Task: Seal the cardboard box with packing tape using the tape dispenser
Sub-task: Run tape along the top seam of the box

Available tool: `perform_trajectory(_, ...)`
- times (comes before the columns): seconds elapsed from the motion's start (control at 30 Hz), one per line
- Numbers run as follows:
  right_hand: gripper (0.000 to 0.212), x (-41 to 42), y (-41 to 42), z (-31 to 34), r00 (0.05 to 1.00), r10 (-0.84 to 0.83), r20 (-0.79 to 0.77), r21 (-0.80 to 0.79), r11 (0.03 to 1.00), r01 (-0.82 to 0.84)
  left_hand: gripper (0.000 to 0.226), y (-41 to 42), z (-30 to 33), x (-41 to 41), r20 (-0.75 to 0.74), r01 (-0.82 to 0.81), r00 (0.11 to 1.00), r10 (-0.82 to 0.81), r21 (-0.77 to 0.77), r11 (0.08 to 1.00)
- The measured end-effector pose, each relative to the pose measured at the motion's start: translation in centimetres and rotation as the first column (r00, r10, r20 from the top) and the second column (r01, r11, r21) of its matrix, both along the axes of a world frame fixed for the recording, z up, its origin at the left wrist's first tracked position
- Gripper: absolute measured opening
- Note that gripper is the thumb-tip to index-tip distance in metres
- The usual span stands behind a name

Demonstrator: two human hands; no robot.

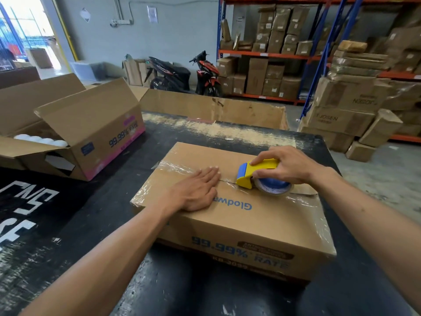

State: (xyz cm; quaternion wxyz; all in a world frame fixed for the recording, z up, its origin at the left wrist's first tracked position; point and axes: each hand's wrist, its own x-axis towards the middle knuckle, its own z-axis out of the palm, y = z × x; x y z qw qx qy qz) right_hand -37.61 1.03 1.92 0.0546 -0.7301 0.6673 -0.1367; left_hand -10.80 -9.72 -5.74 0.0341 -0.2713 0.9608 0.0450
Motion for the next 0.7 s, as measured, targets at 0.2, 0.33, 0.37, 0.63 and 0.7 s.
perform_trajectory(0.2, 0.052, -0.1, 0.1, 0.0, 1.0, 0.0, 0.003, -0.011, 1.0, 0.0, 0.059, 1.7, 0.0, -2.2, -0.035, 0.075, 0.997, -0.074, 0.038, 0.996)
perform_trajectory(0.33, 0.054, -0.2, -0.1, -0.1, 1.0, -0.011, -0.013, -0.006, 1.0, 0.011, 0.058, 1.6, 0.0, -2.0, -0.018, 0.072, 0.997, -0.071, 0.053, 0.996)
perform_trajectory(0.37, 0.056, -0.2, -0.2, -0.1, 1.0, -0.012, -0.016, -0.004, 1.0, 0.012, 0.058, 1.7, 0.0, -2.0, -0.023, 0.07, 0.997, -0.069, 0.064, 0.995)
perform_trajectory(0.63, 0.054, -0.3, -0.3, 0.1, 0.999, -0.019, -0.034, 0.02, 1.0, 0.019, 0.064, 1.6, 0.0, -3.1, -0.029, 0.009, 1.0, -0.007, 0.067, 0.998)
perform_trajectory(0.7, 0.052, -0.2, -0.2, 0.4, 0.999, -0.015, -0.038, 0.037, 0.999, 0.016, 0.069, 1.5, -0.1, -3.2, -0.014, 0.015, 1.0, -0.014, 0.066, 0.998)
